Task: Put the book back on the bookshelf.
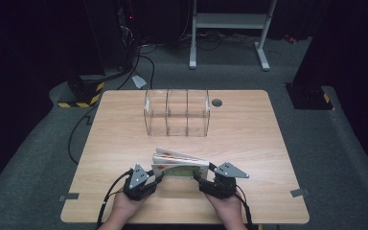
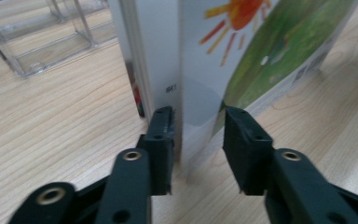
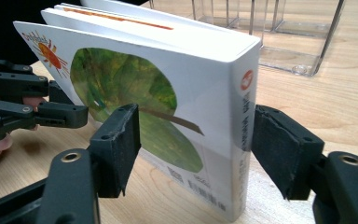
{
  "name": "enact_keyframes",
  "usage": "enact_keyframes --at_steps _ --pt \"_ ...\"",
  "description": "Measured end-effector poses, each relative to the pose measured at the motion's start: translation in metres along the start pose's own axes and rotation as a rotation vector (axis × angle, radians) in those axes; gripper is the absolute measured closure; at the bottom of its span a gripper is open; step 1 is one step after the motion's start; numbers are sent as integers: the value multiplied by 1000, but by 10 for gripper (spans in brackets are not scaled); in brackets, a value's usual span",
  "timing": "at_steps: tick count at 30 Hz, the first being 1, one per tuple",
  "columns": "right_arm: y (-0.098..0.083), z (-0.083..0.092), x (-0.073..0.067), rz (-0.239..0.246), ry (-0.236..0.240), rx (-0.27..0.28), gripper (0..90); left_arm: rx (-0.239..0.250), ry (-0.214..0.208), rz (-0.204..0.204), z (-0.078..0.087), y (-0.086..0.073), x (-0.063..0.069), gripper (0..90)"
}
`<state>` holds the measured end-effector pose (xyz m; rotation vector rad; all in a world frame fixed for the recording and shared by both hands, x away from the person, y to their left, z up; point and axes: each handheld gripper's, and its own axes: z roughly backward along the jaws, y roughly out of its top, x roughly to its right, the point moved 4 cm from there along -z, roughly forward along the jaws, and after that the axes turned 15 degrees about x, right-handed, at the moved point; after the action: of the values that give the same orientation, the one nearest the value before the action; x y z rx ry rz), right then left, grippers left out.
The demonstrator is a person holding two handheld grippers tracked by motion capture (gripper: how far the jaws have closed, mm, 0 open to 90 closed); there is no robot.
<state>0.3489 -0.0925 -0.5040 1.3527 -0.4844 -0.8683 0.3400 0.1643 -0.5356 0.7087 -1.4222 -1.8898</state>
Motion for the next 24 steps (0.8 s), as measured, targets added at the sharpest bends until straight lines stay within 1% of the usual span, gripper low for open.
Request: enact_keyframes --at_steps 2,4,6,9,13,16,20,22,24 --pt "0 0 1 12 3 1 295 -2 10 13 0 -1 -3 586" --pt "-1 0 2 29 11 -6 273 -2 13 22 1 -1 -5 544" --pt "-1 -1 3 25 18 -11 259 -3 19 27 2 -2 -6 515" --pt "1 -4 4 27 27 -3 248 -2 33 29 6 -3 -7 465" --pt "3 -9 2 35 43 6 244 -6 54 17 12 -6 -8 431" --pt "5 -15 -2 59 63 13 243 -13 70 6 17 -8 -11 426" --pt "9 -18 -4 69 73 31 256 -18 102 14 22 -12 -17 423" --pt "10 -18 -4 71 71 43 276 -27 131 7 24 -13 -21 413" --pt "12 -18 -4 68 74 57 305 -41 156 10 25 -15 -26 395"
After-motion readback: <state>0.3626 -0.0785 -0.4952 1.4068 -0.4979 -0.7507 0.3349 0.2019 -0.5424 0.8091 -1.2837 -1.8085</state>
